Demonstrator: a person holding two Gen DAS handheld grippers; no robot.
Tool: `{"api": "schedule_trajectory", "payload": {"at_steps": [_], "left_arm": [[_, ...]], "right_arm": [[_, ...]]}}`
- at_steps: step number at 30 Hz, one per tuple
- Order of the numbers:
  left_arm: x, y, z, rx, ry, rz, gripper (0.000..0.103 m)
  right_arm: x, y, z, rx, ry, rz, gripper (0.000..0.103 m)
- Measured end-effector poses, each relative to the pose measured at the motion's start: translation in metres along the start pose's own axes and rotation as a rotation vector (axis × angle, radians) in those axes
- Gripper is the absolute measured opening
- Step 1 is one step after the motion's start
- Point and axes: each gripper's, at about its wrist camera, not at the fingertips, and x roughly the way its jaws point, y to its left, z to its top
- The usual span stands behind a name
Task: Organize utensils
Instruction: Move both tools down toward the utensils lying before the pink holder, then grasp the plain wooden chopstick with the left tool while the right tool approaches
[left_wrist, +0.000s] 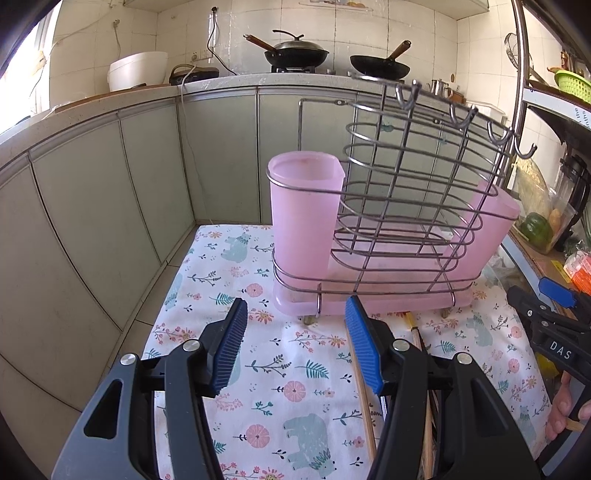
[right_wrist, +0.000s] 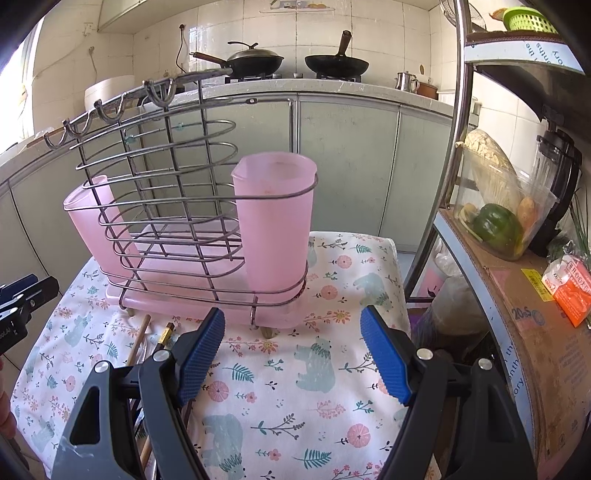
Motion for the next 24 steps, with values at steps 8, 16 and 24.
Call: {"api": "schedule_trajectory", "payload": {"at_steps": [8, 16, 24], "left_arm": [[0.013, 0.001, -0.010, -0.017, 0.081, -0.058, 0.056], [0.035, -0.015, -0.022, 0.011, 0.185, -0.106, 0.045], [0.064, -0.025, -0.033, 0.001, 0.303, -0.140, 0.025]], "right_arm": [[0.008, -0.001, -0.007, 0.013, 0.051, 0.038, 0.071], [0.020, 0.002, -0.017, 0.027, 0.127, 0.101, 0.060], [0.033, 0.010, -0.027, 0.038, 0.235, 0.215, 0.043]]}}
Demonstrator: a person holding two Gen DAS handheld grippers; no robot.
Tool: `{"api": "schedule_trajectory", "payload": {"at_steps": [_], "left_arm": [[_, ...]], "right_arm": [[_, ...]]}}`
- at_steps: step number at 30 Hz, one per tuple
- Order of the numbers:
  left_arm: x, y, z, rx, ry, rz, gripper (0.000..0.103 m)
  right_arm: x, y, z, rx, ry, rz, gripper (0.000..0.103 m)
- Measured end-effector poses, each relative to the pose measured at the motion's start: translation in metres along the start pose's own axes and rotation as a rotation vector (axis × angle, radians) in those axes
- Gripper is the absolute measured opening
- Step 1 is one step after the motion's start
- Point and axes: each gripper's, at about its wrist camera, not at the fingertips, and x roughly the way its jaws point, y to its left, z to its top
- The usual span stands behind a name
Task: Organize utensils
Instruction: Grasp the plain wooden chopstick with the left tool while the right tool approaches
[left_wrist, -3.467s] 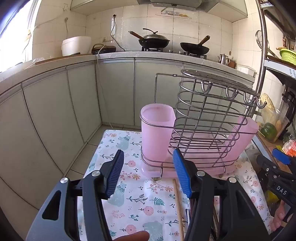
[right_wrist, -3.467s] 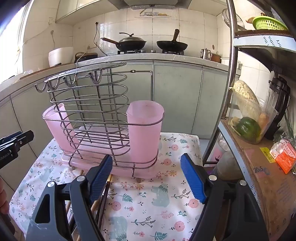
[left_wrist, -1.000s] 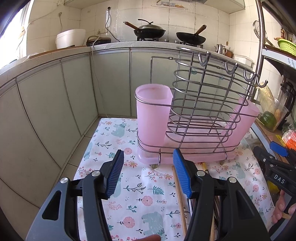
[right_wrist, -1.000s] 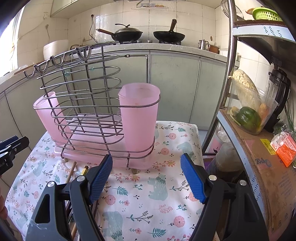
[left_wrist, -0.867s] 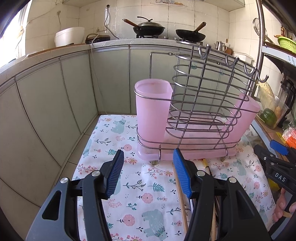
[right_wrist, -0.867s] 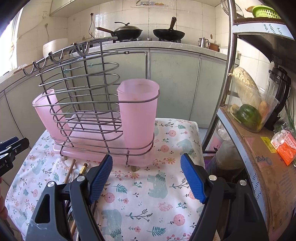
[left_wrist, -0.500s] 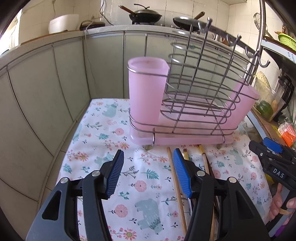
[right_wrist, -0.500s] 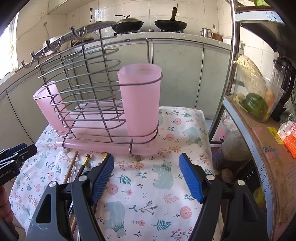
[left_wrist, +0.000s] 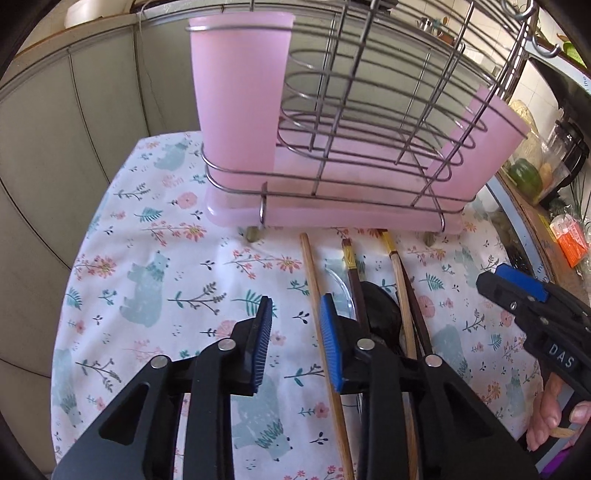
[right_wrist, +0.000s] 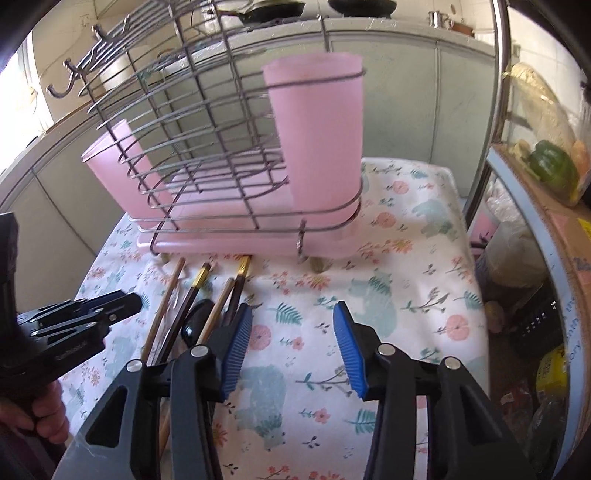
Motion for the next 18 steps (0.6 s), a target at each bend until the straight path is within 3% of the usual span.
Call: {"api": "schedule_trajectory", "payload": {"at_steps": [1, 6, 11, 18], "left_arm": [[0.002, -0.001, 0.000, 0.003, 0.006, 0.001, 0.024], [0.014, -0.006, 0.003, 0.011, 0.036, 0.012, 0.018], [0.021, -0.005, 0.007, 0.005, 0.062, 0.000, 0.017], [0.031, -0.014, 0.005, 0.042, 0.083, 0.012, 0.014]], "right_arm": [[0.002, 0.002, 0.000, -0.001, 0.013, 0.014, 0.036], [0.017, 0.007, -0.002, 0.023, 0.079, 0.079, 0.026], [0.031, 0.010, -0.005, 0.070, 0.144, 0.159, 0.025], [0.048, 0.025, -0.012, 0.052, 0.203, 0.185, 0.022]]}}
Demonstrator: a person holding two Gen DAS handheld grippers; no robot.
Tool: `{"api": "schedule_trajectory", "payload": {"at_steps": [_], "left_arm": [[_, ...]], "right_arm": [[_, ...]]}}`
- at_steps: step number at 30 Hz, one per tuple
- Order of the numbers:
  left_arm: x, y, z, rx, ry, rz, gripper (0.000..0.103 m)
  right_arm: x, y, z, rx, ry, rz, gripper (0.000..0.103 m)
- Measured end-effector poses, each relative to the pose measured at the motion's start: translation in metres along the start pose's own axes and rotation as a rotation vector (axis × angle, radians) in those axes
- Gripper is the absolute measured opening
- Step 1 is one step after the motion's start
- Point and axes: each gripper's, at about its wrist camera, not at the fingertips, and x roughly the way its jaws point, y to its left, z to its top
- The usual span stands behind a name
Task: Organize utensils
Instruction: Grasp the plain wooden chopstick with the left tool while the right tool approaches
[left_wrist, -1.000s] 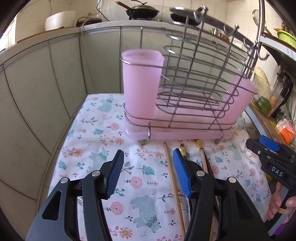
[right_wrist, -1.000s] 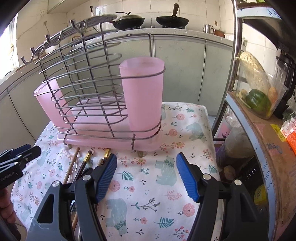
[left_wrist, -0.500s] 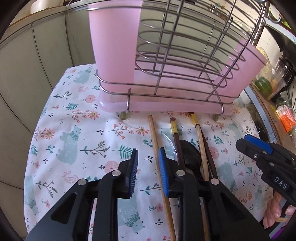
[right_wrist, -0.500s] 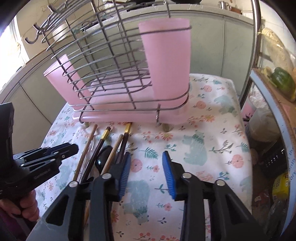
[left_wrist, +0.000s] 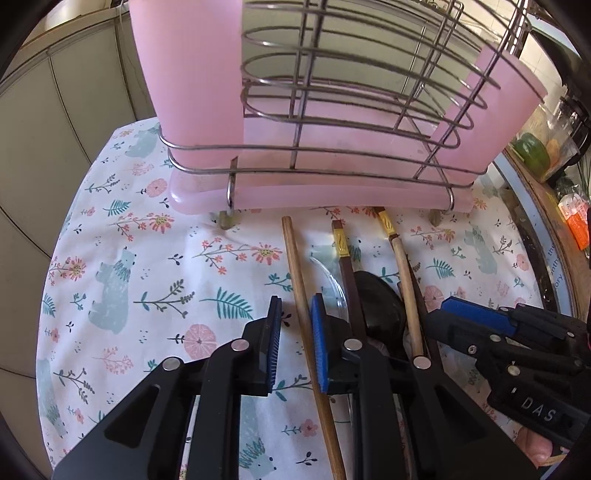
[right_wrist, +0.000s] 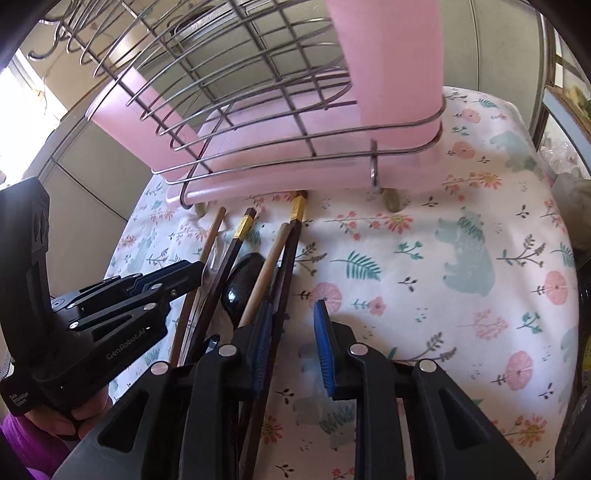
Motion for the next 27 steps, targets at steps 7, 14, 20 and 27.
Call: {"api": "schedule_trajectory", "payload": {"at_steps": [7, 14, 20, 27], "left_arm": [[0.001, 0.005, -0.003, -0.043, 0.004, 0.005, 0.006], [0.001, 0.012, -0.004, -0.071, -0.003, 0.018, 0.006], [-0.003, 0.016, -0.006, -0.082, -0.007, 0.025, 0.006], [-0.006, 0.019, -0.007, -0.089, -0.015, 0.036, 0.006]], "right_arm": [[0.008, 0.011, 0.001, -0.017, 0.017, 0.010, 0.013], [0.011, 0.017, 0.002, -0.013, 0.029, -0.003, 0.009], [0.014, 0.017, 0.003, -0.001, 0.029, -0.011, 0.010], [0.016, 0.023, 0.003, -0.018, 0.028, -0.024, 0.010]]}}
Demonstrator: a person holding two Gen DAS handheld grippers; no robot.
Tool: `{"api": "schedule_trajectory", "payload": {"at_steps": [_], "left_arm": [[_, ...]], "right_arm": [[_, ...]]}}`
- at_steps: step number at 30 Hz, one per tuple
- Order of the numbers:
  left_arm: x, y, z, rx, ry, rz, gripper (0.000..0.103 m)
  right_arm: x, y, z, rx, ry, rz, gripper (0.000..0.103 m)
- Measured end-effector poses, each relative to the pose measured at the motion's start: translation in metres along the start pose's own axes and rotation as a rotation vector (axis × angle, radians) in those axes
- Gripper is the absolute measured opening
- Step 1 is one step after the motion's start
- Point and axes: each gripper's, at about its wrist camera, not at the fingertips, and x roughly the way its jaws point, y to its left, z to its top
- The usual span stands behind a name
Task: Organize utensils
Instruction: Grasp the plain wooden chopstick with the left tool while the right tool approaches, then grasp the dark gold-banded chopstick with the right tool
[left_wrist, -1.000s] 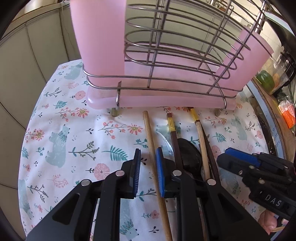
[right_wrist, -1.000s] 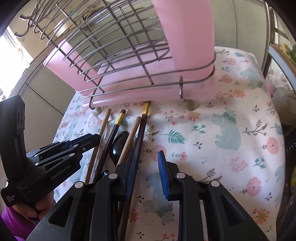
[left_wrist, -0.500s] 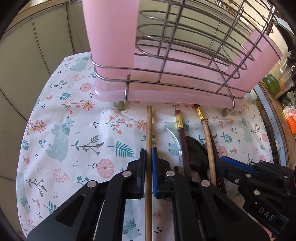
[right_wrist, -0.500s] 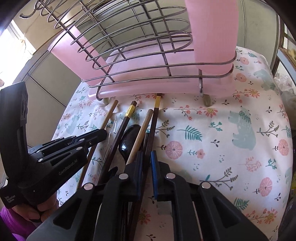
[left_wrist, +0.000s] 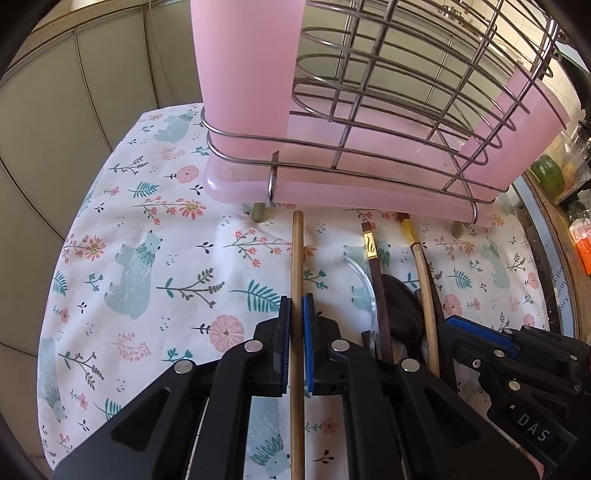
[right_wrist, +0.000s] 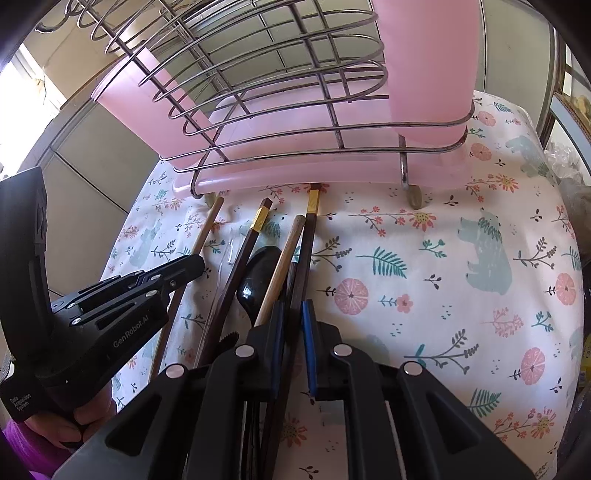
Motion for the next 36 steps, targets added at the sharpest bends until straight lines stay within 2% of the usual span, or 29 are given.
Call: {"api": "schedule_trajectory", "payload": {"at_steps": [24, 36], "left_arm": [[-0.015, 0.000, -0.003, 0.004, -0.020, 0.019, 0.006], [-0.022, 0.004, -0.009, 0.004, -0.018, 0.027, 0.006]], "right_arm": [[-0.021, -0.018, -0.007, 0.024, -0.016, -0.023, 0.007], [-0.038, -0.021, -0.020, 0.020, -0.003, -0.166, 0.007]]}}
